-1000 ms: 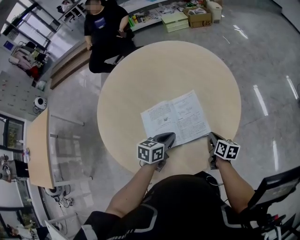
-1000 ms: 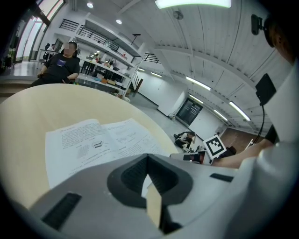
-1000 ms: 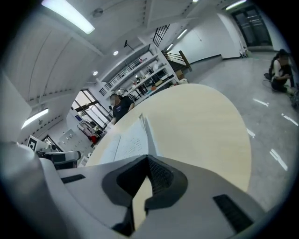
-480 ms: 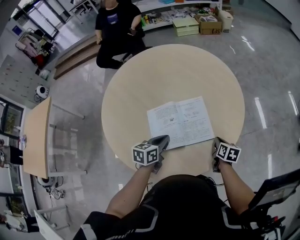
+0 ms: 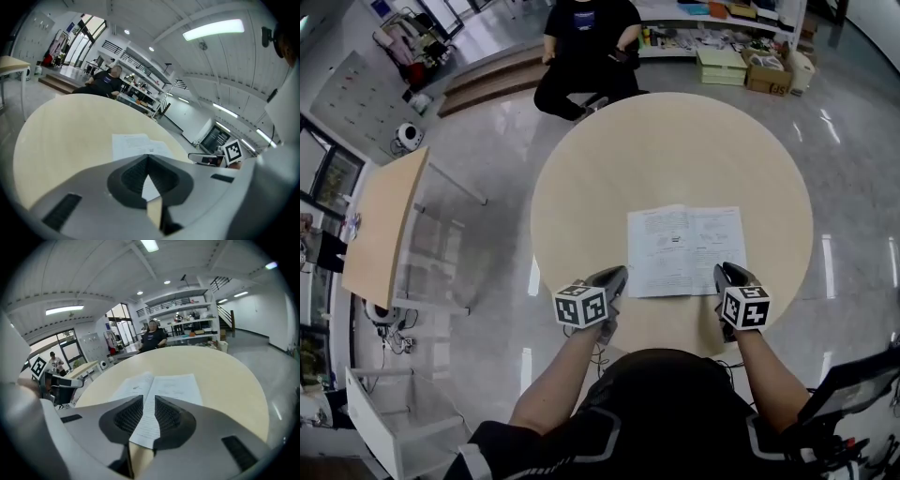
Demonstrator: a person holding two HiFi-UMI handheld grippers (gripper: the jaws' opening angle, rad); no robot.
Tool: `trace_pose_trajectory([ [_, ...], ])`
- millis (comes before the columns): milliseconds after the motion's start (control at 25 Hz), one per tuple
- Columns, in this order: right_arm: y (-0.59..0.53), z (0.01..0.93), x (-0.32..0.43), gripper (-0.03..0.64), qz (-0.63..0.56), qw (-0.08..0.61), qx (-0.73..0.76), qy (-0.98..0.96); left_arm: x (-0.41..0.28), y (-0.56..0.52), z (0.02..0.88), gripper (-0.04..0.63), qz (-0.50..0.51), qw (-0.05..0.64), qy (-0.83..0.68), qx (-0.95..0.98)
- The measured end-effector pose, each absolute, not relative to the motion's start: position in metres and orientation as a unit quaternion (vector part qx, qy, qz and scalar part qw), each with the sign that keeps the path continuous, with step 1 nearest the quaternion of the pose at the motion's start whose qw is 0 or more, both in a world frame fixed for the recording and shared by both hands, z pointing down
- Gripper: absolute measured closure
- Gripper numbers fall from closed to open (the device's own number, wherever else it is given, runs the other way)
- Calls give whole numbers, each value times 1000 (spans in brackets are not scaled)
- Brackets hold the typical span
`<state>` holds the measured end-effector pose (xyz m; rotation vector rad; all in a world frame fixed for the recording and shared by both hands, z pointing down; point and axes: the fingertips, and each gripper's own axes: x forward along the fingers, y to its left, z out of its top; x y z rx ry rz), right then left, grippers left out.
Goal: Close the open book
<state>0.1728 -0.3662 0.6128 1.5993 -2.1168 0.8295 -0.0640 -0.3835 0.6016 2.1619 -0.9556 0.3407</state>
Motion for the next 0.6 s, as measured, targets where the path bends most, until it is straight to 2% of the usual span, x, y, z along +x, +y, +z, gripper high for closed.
trace_pose_trajectory([
  [160,-374,607,131,534,237,229,514,-792,-80,-377,603,607,124,371,-390,834],
  [320,-369,617,70,434,148,321,418,-837,-97,-368,613,607,126,378,-404,824],
  [600,-339,659,-6,426,-28,457,253,-852,-110,-351,628,607,129,396,-421,806],
])
